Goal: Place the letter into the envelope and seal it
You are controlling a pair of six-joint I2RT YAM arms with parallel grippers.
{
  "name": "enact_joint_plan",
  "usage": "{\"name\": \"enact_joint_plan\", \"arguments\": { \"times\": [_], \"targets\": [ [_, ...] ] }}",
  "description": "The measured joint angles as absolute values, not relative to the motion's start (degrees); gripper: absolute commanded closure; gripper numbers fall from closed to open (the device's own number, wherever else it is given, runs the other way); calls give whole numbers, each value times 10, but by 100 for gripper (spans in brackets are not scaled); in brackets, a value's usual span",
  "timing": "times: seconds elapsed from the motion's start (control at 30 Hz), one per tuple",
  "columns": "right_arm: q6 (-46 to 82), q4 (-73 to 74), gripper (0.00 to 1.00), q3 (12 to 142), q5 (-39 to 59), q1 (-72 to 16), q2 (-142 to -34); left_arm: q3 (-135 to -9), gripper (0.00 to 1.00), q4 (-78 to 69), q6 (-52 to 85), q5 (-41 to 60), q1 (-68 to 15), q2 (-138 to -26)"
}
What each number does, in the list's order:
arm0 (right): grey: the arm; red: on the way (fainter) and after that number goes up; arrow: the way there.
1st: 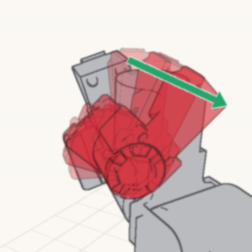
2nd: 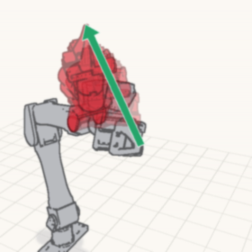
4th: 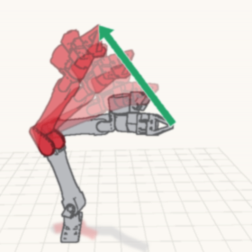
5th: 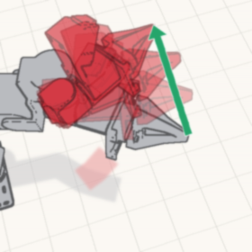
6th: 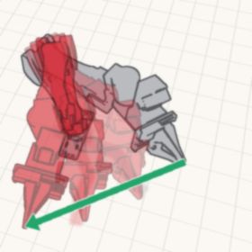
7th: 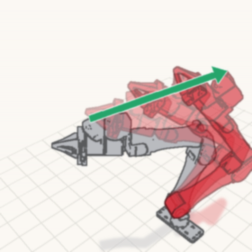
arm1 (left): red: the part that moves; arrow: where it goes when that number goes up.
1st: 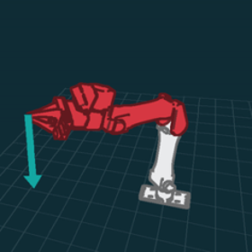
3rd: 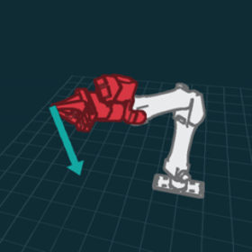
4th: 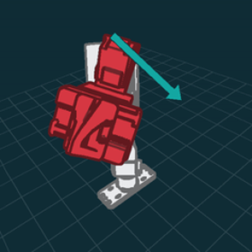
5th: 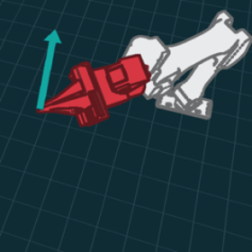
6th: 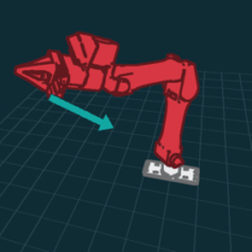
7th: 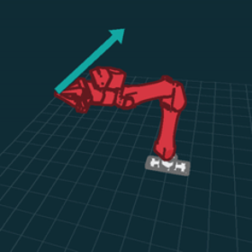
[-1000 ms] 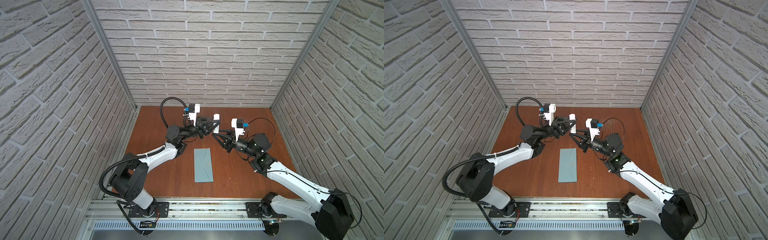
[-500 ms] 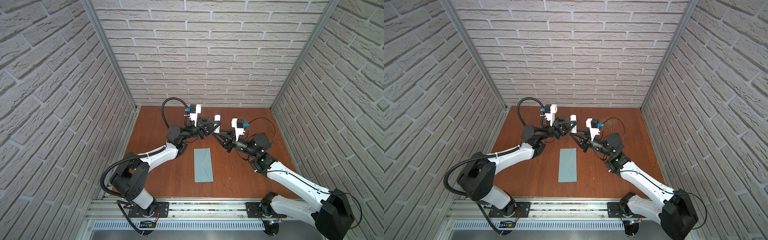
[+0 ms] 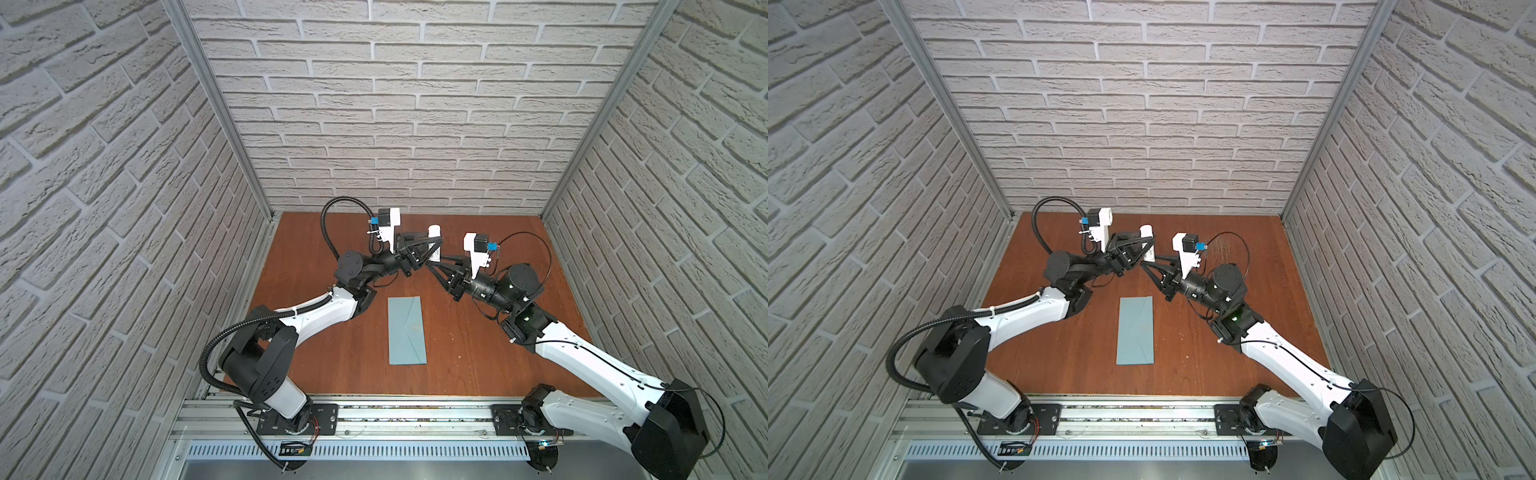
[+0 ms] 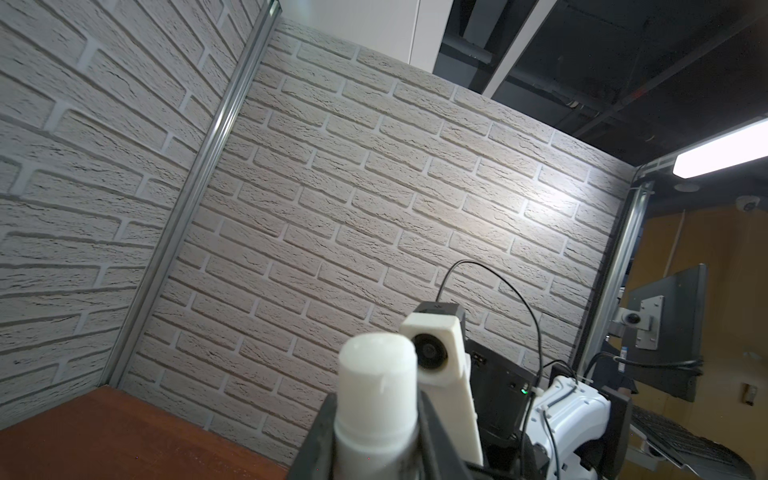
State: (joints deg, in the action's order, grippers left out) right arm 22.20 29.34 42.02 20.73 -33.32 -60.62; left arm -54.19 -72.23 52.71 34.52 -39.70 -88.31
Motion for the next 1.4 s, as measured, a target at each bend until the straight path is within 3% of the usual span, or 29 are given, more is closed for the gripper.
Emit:
{"name": "enact_joint_plan", "arguments": {
  "times": [0.4,0.83,0.9,1.0,1.17,1.4],
  "targets": [
    [94,103,94,496,-197,-523,-550,-530,100,-669,413,204,-474,-831],
    [-7,64,94,576,-506,-631,-637,-520,100,-688,389,105,-499,-838],
    [-14,64,92,578,-526,-637,-641,-520,100,-689,391,105,-499,-839],
    [-23,64,78,578,-538,-639,-642,-520,100,-688,390,106,-500,-839],
    [-36,65,65,569,-533,-641,-635,-521,100,-675,380,115,-488,-834],
    [-22,36,54,541,-376,-603,-575,-522,100,-593,382,174,-416,-844]
  ]
}}
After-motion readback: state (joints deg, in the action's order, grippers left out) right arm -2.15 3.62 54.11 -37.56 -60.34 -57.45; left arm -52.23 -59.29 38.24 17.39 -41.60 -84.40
